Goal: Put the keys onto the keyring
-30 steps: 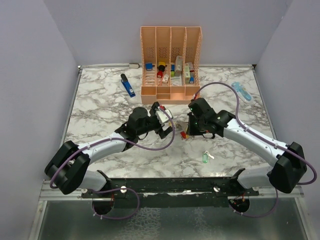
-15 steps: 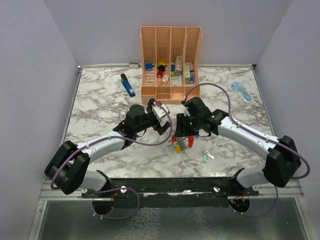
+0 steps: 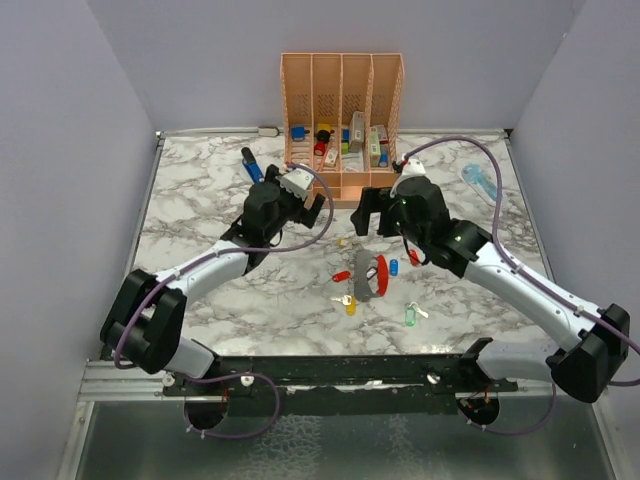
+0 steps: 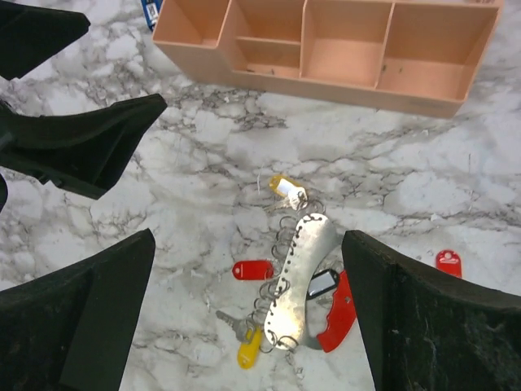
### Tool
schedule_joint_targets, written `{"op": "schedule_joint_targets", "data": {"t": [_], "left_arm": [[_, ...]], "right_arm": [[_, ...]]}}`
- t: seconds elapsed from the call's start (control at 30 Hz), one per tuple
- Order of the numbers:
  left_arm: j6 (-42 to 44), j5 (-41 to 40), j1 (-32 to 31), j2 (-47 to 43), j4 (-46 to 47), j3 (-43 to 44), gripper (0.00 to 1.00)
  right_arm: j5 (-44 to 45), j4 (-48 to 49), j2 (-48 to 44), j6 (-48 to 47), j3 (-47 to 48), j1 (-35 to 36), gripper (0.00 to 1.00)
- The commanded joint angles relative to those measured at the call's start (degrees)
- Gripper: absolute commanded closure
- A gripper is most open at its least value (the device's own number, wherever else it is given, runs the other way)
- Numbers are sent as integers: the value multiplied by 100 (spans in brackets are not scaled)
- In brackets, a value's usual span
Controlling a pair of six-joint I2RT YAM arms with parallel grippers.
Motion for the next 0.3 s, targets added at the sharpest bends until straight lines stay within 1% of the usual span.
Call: {"op": "schedule_joint_targets", "data": {"t": [0.0,0.13,0.2,0.27], "left_arm": [[-166,-439,253,244,-859,664,1],[-115,-799,383,390,-1218,1091,1],[-15,-909,412,400,-1343,1196,1],[94,-905,474,425,-1493,1238,1]], "right_arm": [[683,449,-168,-262,161,1,1],[648,620,-474,-552,98,3,1],[733,1004,-698,-684,-130,-1,1],[851,741,-645,-637,37,-4,1]]}}
